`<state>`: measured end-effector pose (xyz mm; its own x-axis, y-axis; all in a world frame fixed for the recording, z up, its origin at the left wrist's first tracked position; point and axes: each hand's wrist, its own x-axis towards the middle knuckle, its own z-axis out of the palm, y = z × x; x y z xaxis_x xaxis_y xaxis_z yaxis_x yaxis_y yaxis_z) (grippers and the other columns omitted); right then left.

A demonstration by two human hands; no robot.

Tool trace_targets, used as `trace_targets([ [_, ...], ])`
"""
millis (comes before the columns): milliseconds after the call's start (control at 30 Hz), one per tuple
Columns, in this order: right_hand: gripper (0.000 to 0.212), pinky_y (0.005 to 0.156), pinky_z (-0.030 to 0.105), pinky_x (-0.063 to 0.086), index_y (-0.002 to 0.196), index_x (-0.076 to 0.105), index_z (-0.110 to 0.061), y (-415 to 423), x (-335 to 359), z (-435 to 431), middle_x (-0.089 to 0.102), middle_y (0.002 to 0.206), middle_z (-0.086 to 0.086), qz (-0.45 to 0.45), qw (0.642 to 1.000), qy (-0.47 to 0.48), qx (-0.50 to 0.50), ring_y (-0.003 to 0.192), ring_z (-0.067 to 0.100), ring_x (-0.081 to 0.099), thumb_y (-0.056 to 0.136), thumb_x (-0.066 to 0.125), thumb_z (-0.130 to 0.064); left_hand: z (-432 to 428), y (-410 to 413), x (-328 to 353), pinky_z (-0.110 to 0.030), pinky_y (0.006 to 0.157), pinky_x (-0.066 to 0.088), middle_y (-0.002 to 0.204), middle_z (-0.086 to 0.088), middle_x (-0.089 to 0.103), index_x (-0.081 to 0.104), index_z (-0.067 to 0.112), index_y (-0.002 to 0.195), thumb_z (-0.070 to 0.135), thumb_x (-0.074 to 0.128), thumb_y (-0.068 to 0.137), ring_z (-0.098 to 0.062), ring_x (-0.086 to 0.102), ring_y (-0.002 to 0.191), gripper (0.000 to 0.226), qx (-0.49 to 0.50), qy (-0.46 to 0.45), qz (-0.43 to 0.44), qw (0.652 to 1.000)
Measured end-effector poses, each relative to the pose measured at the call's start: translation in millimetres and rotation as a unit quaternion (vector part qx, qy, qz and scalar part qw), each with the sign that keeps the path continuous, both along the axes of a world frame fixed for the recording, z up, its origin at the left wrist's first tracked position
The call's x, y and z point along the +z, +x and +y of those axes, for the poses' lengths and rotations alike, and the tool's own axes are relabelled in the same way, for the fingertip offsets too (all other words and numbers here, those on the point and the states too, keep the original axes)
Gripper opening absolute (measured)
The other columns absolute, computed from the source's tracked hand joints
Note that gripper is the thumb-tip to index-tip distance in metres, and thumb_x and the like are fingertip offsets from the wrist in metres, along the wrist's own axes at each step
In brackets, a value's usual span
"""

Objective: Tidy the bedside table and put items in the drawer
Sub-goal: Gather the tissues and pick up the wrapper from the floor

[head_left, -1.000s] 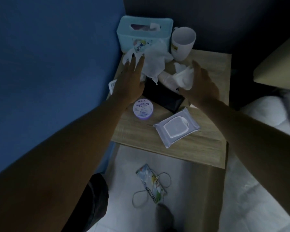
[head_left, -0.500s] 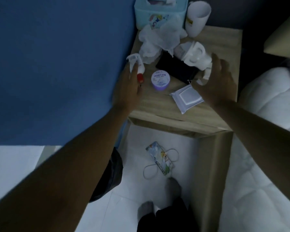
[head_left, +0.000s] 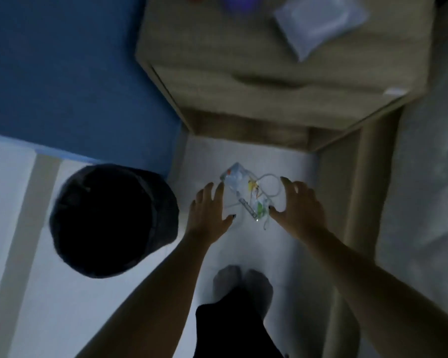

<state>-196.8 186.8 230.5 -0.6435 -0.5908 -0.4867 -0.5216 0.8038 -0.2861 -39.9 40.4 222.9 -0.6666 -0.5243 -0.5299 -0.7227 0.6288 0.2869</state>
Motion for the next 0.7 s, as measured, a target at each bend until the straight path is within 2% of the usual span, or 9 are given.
trace_targets([
  [100, 0.086, 0.093, 0.044, 0.045, 0.146, 0.028, -0.023, 16, -90, 15, 0.038, 0.144, 0.013, -0.03, 0.999, 0.041, 0.009, 0.125, 0.035, 0.04, 0.076, 0.066, -0.054, 19, 3, -91, -0.051, 0.108, 0.037, 0.156, -0.013, 0.014, 0.01, 0.018, 0.149, 0.055, 0.063, 0.08, -0.034, 0.025, 0.139, 0.095, -0.002, 0.015, -0.037, 0.999],
  [233, 0.093, 0.095, 0.048, 0.043, 0.146, 0.024, -0.024, 29, -194, 21, 0.033, 0.148, 0.015, -0.034, 0.998, 0.042, 0.016, 0.131, 0.037, 0.036, 0.072, 0.069, -0.058, 39, 2, -193, -0.052, 0.101, 0.04, 0.154, -0.014, 0.012, 0.004, 0.02, 0.15, 0.066, 0.062, 0.073, -0.037, 0.027, 0.135, 0.107, -0.027, 0.004, -0.094, 0.995],
  [333, 0.099, 0.094, 0.052, 0.045, 0.147, 0.019, -0.028, 39, -247, 19, 0.027, 0.152, 0.015, -0.014, 0.998, 0.044, 0.039, 0.135, 0.039, 0.029, 0.069, 0.069, -0.061, 48, 8, -241, -0.05, 0.091, 0.045, 0.148, -0.015, 0.019, 0.012, 0.022, 0.146, 0.062, 0.07, 0.068, -0.036, 0.034, 0.126, 0.105, -0.028, -0.024, -0.101, 0.994],
  [400, 0.098, 0.087, 0.051, 0.048, 0.147, 0.021, -0.028, 48, -264, 21, 0.029, 0.15, 0.014, 0.038, 0.997, 0.041, 0.061, 0.131, 0.04, 0.032, 0.066, 0.071, -0.057, 53, 14, -256, -0.046, 0.081, 0.048, 0.139, -0.014, 0.028, 0.02, 0.021, 0.141, 0.052, 0.073, 0.066, -0.034, 0.039, 0.117, 0.098, -0.024, -0.045, -0.085, 0.995],
  [500, 0.1, 0.08, 0.048, 0.048, 0.147, 0.02, -0.028, 55, -274, 20, 0.036, 0.139, 0.018, 0.086, 0.993, 0.037, 0.07, 0.117, 0.04, 0.04, 0.064, 0.072, -0.045, 54, 22, -267, -0.042, 0.075, 0.048, 0.128, -0.015, 0.038, 0.026, 0.014, 0.137, 0.024, 0.065, 0.074, -0.033, 0.044, 0.107, 0.075, -0.028, -0.048, -0.071, 0.996],
  [600, 0.109, 0.084, 0.048, 0.043, 0.148, 0.015, -0.028, 50, -273, 12, 0.034, 0.133, 0.023, 0.073, 0.994, 0.051, 0.06, 0.113, 0.04, 0.039, 0.06, 0.076, -0.047, 47, 28, -272, -0.047, 0.082, 0.05, 0.126, -0.018, 0.041, 0.033, 0.005, 0.133, 0.006, 0.049, 0.086, -0.036, 0.048, 0.107, 0.05, 0.028, -0.024, -0.066, 0.997],
  [700, 0.118, 0.093, 0.053, 0.038, 0.148, 0.005, -0.03, 38, -266, 8, 0.025, 0.139, 0.024, 0.012, 0.997, 0.071, 0.001, 0.121, 0.043, 0.032, 0.057, 0.077, -0.053, 43, 30, -269, -0.043, 0.089, 0.043, 0.126, -0.021, 0.044, 0.04, 0.0, 0.126, 0.002, 0.04, 0.093, -0.038, 0.048, 0.111, 0.034, 0.051, -0.013, -0.087, 0.995],
])
